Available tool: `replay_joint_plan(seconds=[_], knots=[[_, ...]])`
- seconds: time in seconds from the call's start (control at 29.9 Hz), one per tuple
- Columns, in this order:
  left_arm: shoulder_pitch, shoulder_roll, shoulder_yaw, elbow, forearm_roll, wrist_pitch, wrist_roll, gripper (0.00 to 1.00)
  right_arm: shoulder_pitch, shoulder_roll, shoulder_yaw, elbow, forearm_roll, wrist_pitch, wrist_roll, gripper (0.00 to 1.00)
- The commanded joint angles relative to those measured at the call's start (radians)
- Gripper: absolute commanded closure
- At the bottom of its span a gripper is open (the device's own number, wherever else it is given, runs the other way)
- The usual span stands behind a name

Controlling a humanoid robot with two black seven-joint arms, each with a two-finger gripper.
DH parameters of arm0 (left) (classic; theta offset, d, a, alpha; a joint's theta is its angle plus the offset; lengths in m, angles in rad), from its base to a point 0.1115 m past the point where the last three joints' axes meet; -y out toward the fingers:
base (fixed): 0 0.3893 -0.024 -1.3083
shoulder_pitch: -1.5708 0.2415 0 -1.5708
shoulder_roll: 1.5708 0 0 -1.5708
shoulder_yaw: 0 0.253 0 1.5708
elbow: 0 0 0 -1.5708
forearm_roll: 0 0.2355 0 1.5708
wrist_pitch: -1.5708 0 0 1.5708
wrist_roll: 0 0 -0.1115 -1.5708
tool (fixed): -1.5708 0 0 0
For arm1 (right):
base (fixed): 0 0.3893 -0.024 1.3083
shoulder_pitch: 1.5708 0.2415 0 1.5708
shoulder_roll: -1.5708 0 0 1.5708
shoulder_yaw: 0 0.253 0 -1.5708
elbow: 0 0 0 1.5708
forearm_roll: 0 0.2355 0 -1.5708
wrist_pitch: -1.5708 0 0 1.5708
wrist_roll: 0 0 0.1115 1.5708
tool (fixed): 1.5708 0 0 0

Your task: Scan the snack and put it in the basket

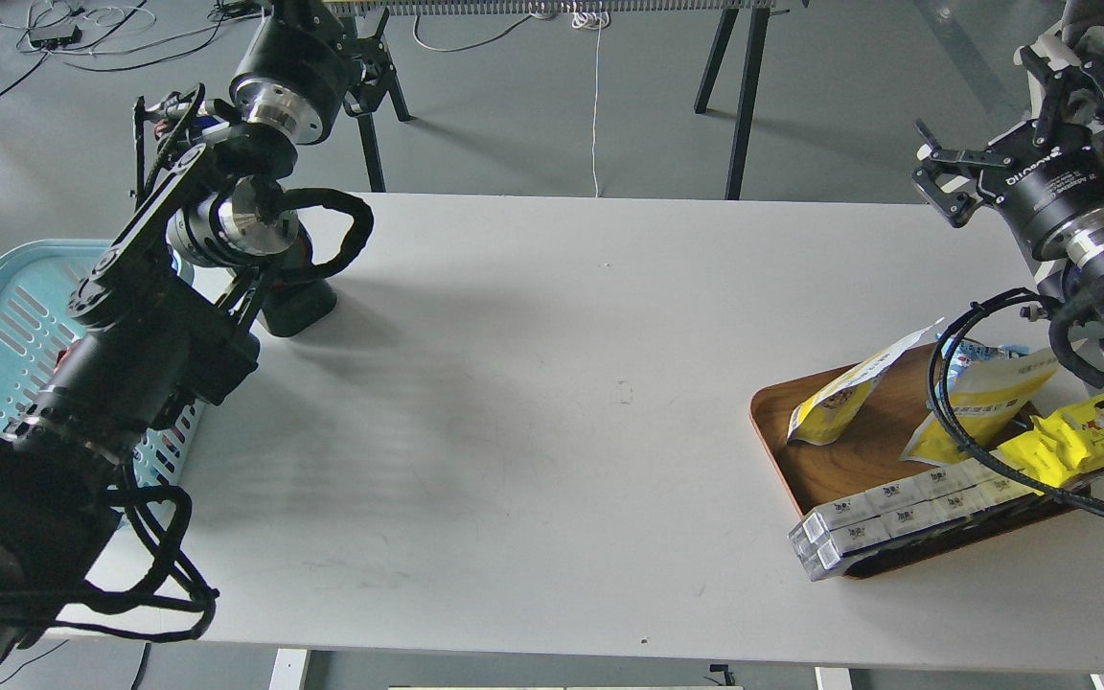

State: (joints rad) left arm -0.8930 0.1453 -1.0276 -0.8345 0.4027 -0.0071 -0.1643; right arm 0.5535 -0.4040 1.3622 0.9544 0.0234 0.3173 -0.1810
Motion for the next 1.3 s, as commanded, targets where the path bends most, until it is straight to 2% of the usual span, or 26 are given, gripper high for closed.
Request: replay_joint_plan(seconds=[0.0,0.4,0.87,1.1,1.2,1.27], knots=[[0.000,0.000,0.001,0.000,-0.001,-0.002,0.003,0.00,0.003,0.001,-0.002,-0.006,0.000,0.000,0.000,0.01],[0.005,0.007,0.001,0.000,-0.001,-0.007,0.002,0.00,0.077,-0.044,-0.120,-0.042,-0.011,0.003,0.000,0.01],[0.008,0.034,0.000,0.000,0.002,-0.014,0.011,0.00,0.325,-0.404,-0.582,0.009,-0.007,0.002,-0.011,0.01],[0.011,0.062,0.000,0.009,0.002,-0.024,0.002,0.00,0.522,-0.646,-0.879,0.196,-0.013,0.005,-0.015,0.01],[0.013,0.071,0.000,0.009,0.002,-0.054,0.002,0.00,0.604,-0.760,-0.986,0.325,-0.017,0.005,-0.031,0.01],[0.014,0.076,-0.003,0.009,0.002,-0.076,0.002,0.00,0.649,-0.849,-1.041,0.410,-0.049,0.005,-0.057,0.01]])
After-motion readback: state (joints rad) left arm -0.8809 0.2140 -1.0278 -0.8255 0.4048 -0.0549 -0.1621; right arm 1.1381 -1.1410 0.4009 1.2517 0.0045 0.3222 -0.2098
